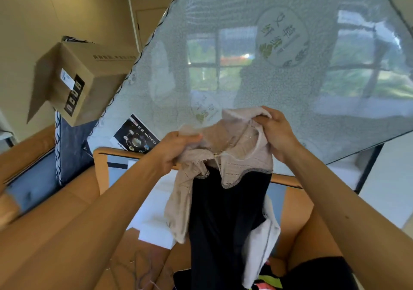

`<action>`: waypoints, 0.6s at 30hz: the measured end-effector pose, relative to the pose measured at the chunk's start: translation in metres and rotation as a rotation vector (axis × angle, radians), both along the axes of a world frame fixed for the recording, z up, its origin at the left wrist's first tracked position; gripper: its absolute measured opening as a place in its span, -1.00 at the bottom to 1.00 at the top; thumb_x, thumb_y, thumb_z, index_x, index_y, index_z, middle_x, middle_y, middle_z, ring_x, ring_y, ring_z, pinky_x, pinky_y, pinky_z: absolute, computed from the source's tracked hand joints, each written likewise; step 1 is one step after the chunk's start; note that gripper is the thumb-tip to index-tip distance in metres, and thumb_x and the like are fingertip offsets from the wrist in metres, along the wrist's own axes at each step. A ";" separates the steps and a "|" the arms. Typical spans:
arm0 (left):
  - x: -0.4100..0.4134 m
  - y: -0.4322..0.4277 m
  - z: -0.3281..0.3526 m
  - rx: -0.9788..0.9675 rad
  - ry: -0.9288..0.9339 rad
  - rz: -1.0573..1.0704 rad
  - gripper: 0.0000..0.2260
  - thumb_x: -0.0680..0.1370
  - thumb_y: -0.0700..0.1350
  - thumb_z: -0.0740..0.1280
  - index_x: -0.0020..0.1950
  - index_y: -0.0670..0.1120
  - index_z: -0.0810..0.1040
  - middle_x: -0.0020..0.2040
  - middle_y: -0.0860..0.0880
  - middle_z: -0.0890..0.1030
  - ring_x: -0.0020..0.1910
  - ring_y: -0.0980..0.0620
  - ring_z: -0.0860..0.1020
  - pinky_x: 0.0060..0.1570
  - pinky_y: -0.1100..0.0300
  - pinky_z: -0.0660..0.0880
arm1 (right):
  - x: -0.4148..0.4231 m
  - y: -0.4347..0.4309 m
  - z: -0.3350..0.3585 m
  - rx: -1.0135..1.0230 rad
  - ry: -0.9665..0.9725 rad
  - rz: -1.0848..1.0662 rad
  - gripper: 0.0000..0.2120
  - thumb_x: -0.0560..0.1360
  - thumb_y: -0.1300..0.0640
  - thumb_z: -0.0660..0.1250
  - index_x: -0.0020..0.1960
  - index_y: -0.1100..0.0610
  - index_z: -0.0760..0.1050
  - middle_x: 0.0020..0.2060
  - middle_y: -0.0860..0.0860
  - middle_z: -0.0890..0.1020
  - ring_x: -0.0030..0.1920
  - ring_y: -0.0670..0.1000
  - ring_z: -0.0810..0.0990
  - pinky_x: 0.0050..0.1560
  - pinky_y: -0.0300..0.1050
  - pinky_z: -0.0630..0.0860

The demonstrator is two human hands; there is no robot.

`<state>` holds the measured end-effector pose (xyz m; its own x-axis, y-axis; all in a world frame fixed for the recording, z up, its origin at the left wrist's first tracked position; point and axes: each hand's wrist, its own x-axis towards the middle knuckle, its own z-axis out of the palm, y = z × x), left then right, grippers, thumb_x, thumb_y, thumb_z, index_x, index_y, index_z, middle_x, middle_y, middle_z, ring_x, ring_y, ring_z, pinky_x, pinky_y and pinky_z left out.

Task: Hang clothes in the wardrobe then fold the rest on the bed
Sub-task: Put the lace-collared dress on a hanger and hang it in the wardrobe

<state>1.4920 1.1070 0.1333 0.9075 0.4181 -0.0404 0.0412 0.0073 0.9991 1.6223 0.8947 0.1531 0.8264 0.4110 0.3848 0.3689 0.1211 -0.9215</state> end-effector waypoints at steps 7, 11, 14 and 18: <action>-0.013 0.006 0.001 0.108 -0.083 0.292 -0.91 0.56 -0.11 0.40 -0.12 -0.10 0.61 -0.26 -0.02 0.57 -0.23 0.00 0.53 -0.36 0.24 0.44 | -0.005 -0.001 0.026 0.104 0.048 0.024 -0.80 0.64 0.23 0.24 0.01 0.22 0.64 -0.15 0.13 0.73 -0.12 0.10 0.72 -0.10 -0.05 0.66; -0.018 0.003 0.001 0.011 -0.187 0.336 -0.89 0.59 -0.13 0.37 -0.14 -0.08 0.59 -0.25 0.00 0.64 -0.19 0.01 0.61 -0.11 0.03 0.59 | -0.005 -0.004 0.021 0.039 0.073 0.039 -0.78 0.56 0.09 0.41 0.03 0.26 0.65 -0.14 0.16 0.74 -0.14 0.13 0.73 -0.08 0.01 0.67; -0.016 0.000 -0.003 0.089 -0.227 0.375 -0.84 0.60 -0.15 0.35 -0.18 -0.10 0.58 -0.32 0.01 0.60 -0.30 0.08 0.58 -0.24 0.09 0.55 | -0.006 -0.005 0.013 -0.147 0.050 0.102 -0.78 0.42 0.29 0.52 0.05 0.27 0.64 -0.11 0.17 0.74 -0.09 0.15 0.74 0.02 0.09 0.67; -0.018 0.008 -0.028 0.149 -0.170 0.307 -0.92 0.56 -0.18 0.36 -0.07 -0.18 0.59 -0.20 -0.13 0.54 -0.20 0.00 0.52 -0.23 0.11 0.49 | -0.008 -0.003 0.006 -0.271 -0.005 0.083 -0.77 0.36 0.48 0.43 -0.01 0.30 0.64 -0.08 0.28 0.71 -0.06 0.23 0.71 0.05 0.22 0.63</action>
